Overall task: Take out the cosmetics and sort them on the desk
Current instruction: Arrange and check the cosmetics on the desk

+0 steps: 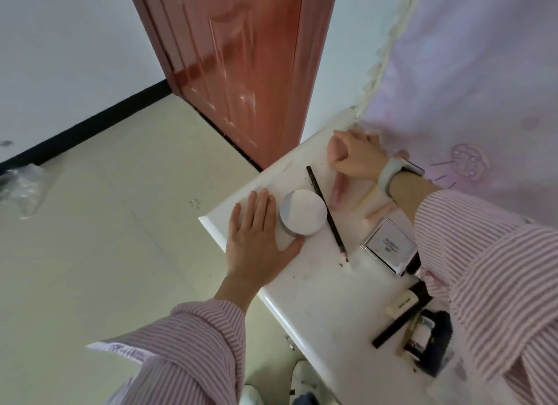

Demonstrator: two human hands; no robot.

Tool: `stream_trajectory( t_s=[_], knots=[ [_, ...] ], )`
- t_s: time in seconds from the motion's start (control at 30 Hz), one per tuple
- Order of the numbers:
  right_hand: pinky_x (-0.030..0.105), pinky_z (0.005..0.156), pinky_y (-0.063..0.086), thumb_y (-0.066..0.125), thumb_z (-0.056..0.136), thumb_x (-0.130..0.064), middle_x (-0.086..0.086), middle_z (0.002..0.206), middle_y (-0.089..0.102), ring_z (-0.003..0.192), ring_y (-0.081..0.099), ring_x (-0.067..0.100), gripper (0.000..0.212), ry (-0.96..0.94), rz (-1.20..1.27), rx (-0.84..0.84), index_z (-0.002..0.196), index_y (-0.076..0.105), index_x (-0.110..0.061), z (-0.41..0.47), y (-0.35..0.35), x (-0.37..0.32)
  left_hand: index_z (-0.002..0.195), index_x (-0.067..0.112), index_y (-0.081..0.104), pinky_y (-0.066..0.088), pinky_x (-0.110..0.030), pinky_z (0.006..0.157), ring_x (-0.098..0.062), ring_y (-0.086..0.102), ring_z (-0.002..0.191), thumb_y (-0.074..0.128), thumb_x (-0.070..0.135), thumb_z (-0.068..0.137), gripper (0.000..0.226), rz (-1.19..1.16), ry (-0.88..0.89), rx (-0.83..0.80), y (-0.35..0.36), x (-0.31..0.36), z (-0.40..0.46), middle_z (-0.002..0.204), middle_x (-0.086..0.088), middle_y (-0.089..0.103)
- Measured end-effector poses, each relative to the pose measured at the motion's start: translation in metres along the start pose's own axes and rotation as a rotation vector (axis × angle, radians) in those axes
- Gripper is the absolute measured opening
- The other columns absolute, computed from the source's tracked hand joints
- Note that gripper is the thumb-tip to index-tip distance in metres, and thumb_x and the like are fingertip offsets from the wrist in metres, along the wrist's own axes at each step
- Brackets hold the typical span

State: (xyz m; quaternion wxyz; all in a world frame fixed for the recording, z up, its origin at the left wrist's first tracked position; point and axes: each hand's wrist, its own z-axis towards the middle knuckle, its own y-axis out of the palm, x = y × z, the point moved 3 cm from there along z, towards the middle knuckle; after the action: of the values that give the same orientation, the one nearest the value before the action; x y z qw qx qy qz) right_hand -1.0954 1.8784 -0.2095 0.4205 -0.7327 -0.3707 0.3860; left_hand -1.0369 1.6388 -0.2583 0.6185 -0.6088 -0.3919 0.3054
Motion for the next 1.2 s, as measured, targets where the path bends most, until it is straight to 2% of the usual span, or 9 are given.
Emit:
stream_trajectory(
  t_s=[0.23, 0.37, 0.43, 0.53, 0.63, 0.77, 0.97, 1.13, 1.2],
  knots=[
    [0.046, 0.097, 0.033, 0.06, 0.076, -0.03, 0.015, 0.135, 0.033, 0.123, 0.028, 0.035, 0.072, -0.133, -0.151, 0.121, 0.14, 0.026, -0.024, -0.005, -0.012, -0.006, 0.144, 0.006, 0.026, 0.012, -0.044, 0.116, -0.025, 0.018, 0.142, 0.016, 0.071, 0.079, 0.093, 0.014, -0.008, 0.01, -0.005, 0.002, -0.001, 0.153, -0.009, 0.022],
    [0.027, 0.096, 0.033, 0.064, 0.079, -0.029, 0.007, 0.126, 0.039, 0.116, 0.037, 0.019, 0.065, -0.307, 0.328, 0.271, 0.136, 0.033, -0.024, -0.026, -0.033, -0.008, 0.134, 0.002, 0.046, 0.025, -0.049, 0.109, -0.028, 0.038, 0.133, 0.03, 0.067, 0.078, 0.087, -0.027, -0.015, 0.039, -0.011, 0.006, -0.001, 0.142, -0.012, 0.043],
    [0.015, 0.088, 0.038, 0.062, 0.082, -0.024, 0.001, 0.105, 0.053, 0.096, 0.051, 0.003, 0.045, -0.301, 0.767, 0.163, 0.124, 0.045, -0.022, -0.042, -0.039, -0.012, 0.138, 0.004, 0.039, 0.016, -0.045, 0.113, -0.025, 0.028, 0.138, 0.034, 0.069, 0.079, 0.088, -0.07, -0.027, -0.001, -0.013, 0.006, 0.0, 0.147, -0.01, 0.035],
    [0.034, 0.075, 0.05, 0.06, 0.081, -0.037, 0.0, 0.077, 0.057, 0.07, 0.057, 0.012, 0.011, -0.175, 1.284, -0.213, 0.081, 0.064, -0.028, -0.065, -0.036, -0.017, 0.148, 0.017, 0.013, -0.011, -0.03, 0.114, -0.008, -0.011, 0.14, 0.047, 0.063, 0.081, 0.087, -0.208, -0.026, -0.085, -0.01, -0.003, 0.0, 0.156, 0.001, 0.003],
    [0.034, 0.068, 0.051, 0.059, 0.086, -0.035, 0.011, 0.101, 0.05, 0.083, 0.056, 0.021, 0.025, -0.106, 1.464, -0.428, 0.106, 0.062, -0.02, -0.083, -0.025, -0.022, 0.14, 0.014, 0.036, 0.007, -0.029, 0.116, -0.012, 0.014, 0.142, 0.064, 0.034, 0.084, 0.065, -0.628, -0.186, -0.096, -0.022, -0.009, -0.006, 0.152, 0.0, 0.025],
    [0.019, 0.08, 0.049, 0.072, 0.076, -0.018, -0.007, 0.116, 0.054, 0.108, 0.054, 0.003, 0.065, -0.451, 1.041, -0.268, 0.128, 0.039, -0.038, -0.106, -0.021, -0.036, 0.106, 0.022, 0.061, 0.047, -0.02, 0.074, -0.008, 0.06, 0.097, 0.057, 0.026, 0.091, 0.016, -1.349, -0.605, 0.018, -0.052, -0.004, -0.024, 0.118, 0.001, 0.061],
    [0.017, 0.107, 0.027, 0.078, 0.067, -0.029, -0.02, 0.136, 0.038, 0.13, 0.031, -0.004, 0.105, -0.746, 0.596, -0.292, 0.141, 0.005, -0.046, -0.134, -0.008, -0.068, 0.114, 0.019, 0.065, 0.053, -0.032, 0.082, -0.026, 0.065, 0.101, 0.046, 0.066, 0.079, 0.061, -1.84, -0.415, -0.336, -0.076, 0.012, -0.03, 0.112, -0.012, 0.067],
    [0.012, 0.107, 0.017, 0.072, 0.075, -0.034, -0.037, 0.136, 0.024, 0.132, 0.016, -0.012, 0.085, -0.807, 0.36, -0.238, 0.14, 0.017, -0.043, -0.137, -0.001, -0.087, 0.109, 0.015, 0.067, 0.053, -0.032, 0.075, -0.028, 0.065, 0.096, 0.056, 0.061, 0.075, 0.058, -2.008, -0.44, -0.295, -0.07, -0.004, -0.031, 0.11, -0.016, 0.065],
    [0.011, 0.102, 0.029, 0.065, 0.083, -0.033, -0.023, 0.133, 0.045, 0.126, 0.035, -0.004, 0.059, -0.819, 0.439, -0.208, 0.136, 0.04, -0.025, -0.135, 0.0, -0.095, 0.109, 0.012, 0.066, 0.053, -0.033, 0.074, -0.026, 0.066, 0.09, 0.058, 0.053, 0.078, 0.052, -2.021, -0.453, -0.234, -0.068, -0.011, -0.03, 0.103, -0.012, 0.065]
  ],
)
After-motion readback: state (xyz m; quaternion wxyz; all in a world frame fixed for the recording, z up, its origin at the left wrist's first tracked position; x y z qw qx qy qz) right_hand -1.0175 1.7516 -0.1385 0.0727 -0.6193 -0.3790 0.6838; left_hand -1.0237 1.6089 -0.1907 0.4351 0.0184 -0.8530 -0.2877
